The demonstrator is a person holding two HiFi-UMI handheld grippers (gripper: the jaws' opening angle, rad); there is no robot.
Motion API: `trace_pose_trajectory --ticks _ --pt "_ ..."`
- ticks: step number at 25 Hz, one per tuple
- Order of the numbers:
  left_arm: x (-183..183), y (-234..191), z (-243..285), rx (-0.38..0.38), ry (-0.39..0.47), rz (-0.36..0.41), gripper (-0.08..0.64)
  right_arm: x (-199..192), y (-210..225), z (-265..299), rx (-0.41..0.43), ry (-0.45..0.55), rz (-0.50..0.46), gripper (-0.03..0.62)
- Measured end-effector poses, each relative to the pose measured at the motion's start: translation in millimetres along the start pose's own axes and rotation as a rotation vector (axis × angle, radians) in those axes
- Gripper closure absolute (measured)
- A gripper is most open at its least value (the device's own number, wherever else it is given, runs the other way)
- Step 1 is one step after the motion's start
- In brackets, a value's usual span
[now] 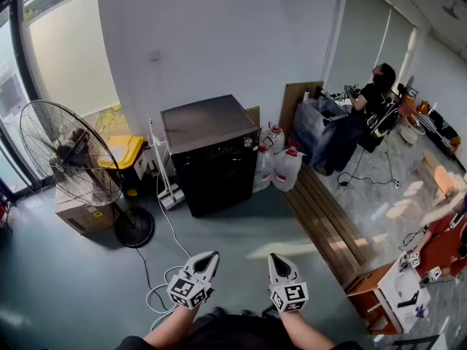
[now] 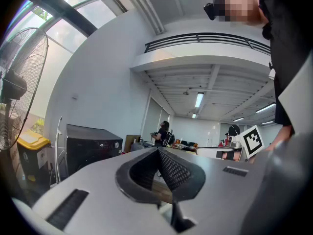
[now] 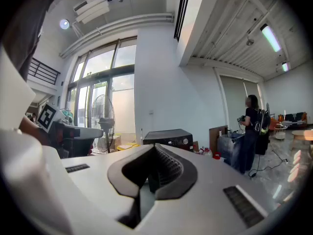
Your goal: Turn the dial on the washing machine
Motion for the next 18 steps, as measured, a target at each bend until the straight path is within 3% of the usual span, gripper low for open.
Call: trace_pose_trajectory --ticks 10,15,18 --pt "-8 18 4 -0.001 -0.016 -0.003 0.548 -4 14 -12 0.026 -0.006 -0.011 0.572" --pt "-8 23 11 -0.009 -0.021 -0.005 0.548 -1 26 -19 0.049 0.030 0.069 0.569" --pt "-8 24 16 -0.021 -0.022 -0.001 0.548 -6 29 -17 0.050 -0.002 0.018 0.571"
Point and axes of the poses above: the fingertips, and each gripper's own axes: z forward along the fingers, y to its right, x out of its top, the point moved 6 cm from there along -z, backward along the fingers, and after that the axes turned 12 degrees about -x, right-handed, at the moved point
